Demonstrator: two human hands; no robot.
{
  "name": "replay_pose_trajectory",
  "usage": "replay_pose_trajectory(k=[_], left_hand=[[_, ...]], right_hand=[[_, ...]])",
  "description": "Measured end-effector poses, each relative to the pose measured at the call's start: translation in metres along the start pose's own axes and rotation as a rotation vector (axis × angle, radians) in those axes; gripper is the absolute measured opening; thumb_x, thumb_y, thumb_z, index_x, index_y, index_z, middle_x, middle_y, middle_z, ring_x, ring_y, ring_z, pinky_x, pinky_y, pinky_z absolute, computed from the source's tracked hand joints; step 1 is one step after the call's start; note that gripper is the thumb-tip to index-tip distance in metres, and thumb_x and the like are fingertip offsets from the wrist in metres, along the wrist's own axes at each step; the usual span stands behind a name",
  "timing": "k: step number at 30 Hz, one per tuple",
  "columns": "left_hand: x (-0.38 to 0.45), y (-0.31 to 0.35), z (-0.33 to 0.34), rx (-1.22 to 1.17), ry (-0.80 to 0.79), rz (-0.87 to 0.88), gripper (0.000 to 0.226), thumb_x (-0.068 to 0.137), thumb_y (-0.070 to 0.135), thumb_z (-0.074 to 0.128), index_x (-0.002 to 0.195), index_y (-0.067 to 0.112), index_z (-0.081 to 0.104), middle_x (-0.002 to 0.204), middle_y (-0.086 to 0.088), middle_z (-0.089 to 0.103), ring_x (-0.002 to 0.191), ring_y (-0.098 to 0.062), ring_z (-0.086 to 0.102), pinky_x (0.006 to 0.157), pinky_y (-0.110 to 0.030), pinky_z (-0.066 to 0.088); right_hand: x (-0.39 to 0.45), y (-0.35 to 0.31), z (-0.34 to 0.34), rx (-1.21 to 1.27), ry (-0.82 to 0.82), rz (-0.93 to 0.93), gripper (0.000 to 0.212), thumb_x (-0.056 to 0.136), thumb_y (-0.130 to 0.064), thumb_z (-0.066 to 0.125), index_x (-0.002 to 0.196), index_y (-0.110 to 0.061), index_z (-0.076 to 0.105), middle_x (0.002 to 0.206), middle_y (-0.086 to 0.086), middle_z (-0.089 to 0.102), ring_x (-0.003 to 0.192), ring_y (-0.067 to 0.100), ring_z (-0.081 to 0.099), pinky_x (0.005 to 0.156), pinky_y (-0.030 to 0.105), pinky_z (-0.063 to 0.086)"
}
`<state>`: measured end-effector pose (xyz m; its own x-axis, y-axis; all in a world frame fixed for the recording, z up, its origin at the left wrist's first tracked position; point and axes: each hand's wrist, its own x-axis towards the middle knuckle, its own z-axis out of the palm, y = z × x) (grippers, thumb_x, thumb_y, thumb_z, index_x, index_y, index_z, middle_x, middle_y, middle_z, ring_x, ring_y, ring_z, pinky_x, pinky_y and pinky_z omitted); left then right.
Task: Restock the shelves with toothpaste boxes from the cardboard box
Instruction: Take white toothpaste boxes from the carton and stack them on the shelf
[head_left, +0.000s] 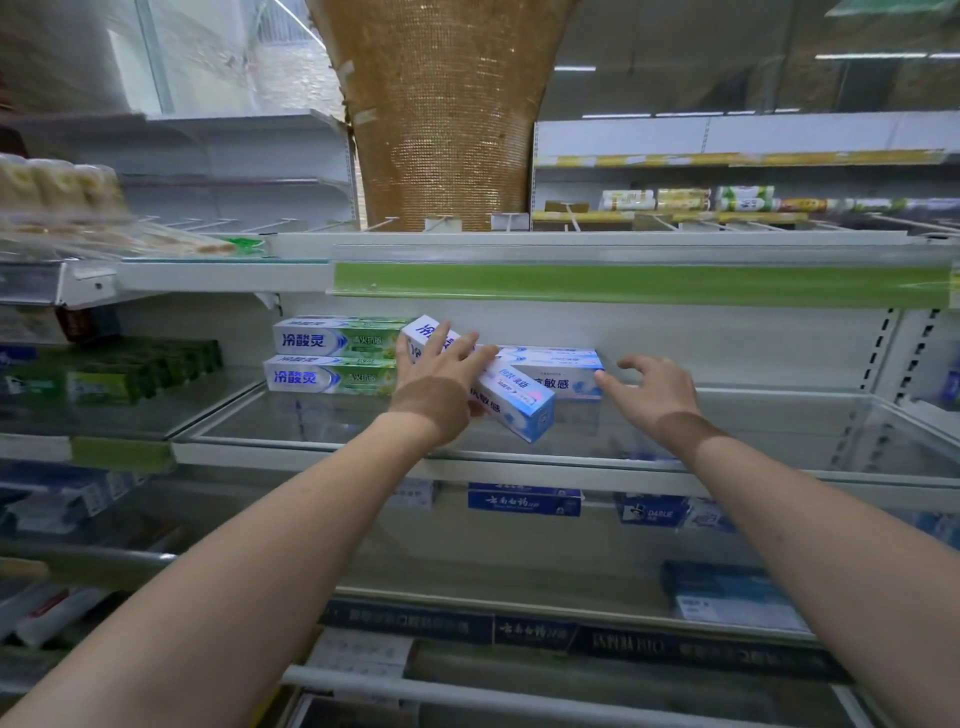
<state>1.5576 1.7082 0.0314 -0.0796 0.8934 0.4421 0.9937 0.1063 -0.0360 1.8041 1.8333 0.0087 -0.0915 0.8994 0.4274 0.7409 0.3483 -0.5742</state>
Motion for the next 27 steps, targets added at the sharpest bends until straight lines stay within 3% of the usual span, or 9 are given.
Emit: replay_pose_trajectory(k=[3,6,9,12,18,22,27], left_hand=[[0.001,0.002,-0.006,0.027,0.017,0.066,0.064,0.094,0.033,0.065,0.151,0.034,0.036,0.156,0.003,0.036,0.15,-0.022,0.02,0.119,-0.068,0.0],[0.005,0.015,-0.008,0.049,0.0,0.076,0.054,0.093,0.044,0.064,0.142,0.029,0.047,0.14,-0.003,0.046,0.138,-0.024,0.034,0.119,-0.066,0.003],[0.011,0.031,-0.003,0.045,-0.067,0.052,0.055,0.092,0.057,0.061,0.137,0.027,0.049,0.134,-0.006,0.048,0.13,-0.028,0.039,0.113,-0.053,0.027],[0.018,0.042,0.006,0.049,-0.113,0.046,0.053,0.091,0.055,0.064,0.133,0.026,0.051,0.131,-0.006,0.049,0.127,-0.028,0.043,0.103,-0.048,0.035],[0.034,0.049,0.013,-0.023,-0.147,0.029,0.053,0.087,0.048,0.074,0.129,0.021,0.058,0.133,-0.003,0.052,0.131,-0.028,0.044,0.105,-0.052,0.04],[0.041,0.051,0.02,-0.035,-0.139,0.047,0.046,0.089,0.047,0.072,0.124,0.021,0.057,0.121,-0.001,0.057,0.126,-0.027,0.046,0.107,-0.055,0.039],[0.045,0.059,0.03,-0.043,-0.133,0.021,0.051,0.093,0.043,0.067,0.137,0.021,0.05,0.141,0.001,0.053,0.142,-0.028,0.035,0.115,-0.061,0.026]], right_hand=[[-0.001,0.002,-0.002,-0.02,-0.008,0.004,0.055,0.083,-0.062,0.061,0.124,-0.025,0.066,0.129,0.013,0.061,0.126,0.034,0.05,0.105,0.039,0.041],[-0.002,0.003,-0.005,-0.05,-0.022,0.003,0.056,0.085,-0.061,0.061,0.128,-0.026,0.064,0.129,0.014,0.06,0.126,0.034,0.049,0.107,0.038,0.039],[-0.002,0.002,-0.009,-0.082,-0.03,0.0,0.053,0.088,-0.055,0.061,0.131,-0.024,0.062,0.129,0.017,0.06,0.126,0.034,0.048,0.107,0.037,0.037],[0.0,0.007,-0.013,-0.123,-0.033,0.003,0.051,0.089,-0.052,0.06,0.132,-0.026,0.061,0.13,0.014,0.06,0.126,0.034,0.048,0.107,0.037,0.038],[0.002,0.008,-0.017,-0.131,-0.039,-0.002,0.046,0.091,-0.044,0.059,0.133,-0.027,0.059,0.133,0.01,0.059,0.127,0.033,0.048,0.108,0.037,0.038],[0.006,0.01,-0.015,-0.124,-0.039,0.028,0.043,0.091,-0.037,0.059,0.132,-0.026,0.061,0.13,0.012,0.06,0.127,0.034,0.048,0.107,0.038,0.04],[0.006,0.011,-0.017,-0.1,-0.043,0.047,0.045,0.087,-0.022,0.058,0.132,-0.025,0.061,0.13,0.013,0.059,0.126,0.035,0.047,0.107,0.04,0.04]])
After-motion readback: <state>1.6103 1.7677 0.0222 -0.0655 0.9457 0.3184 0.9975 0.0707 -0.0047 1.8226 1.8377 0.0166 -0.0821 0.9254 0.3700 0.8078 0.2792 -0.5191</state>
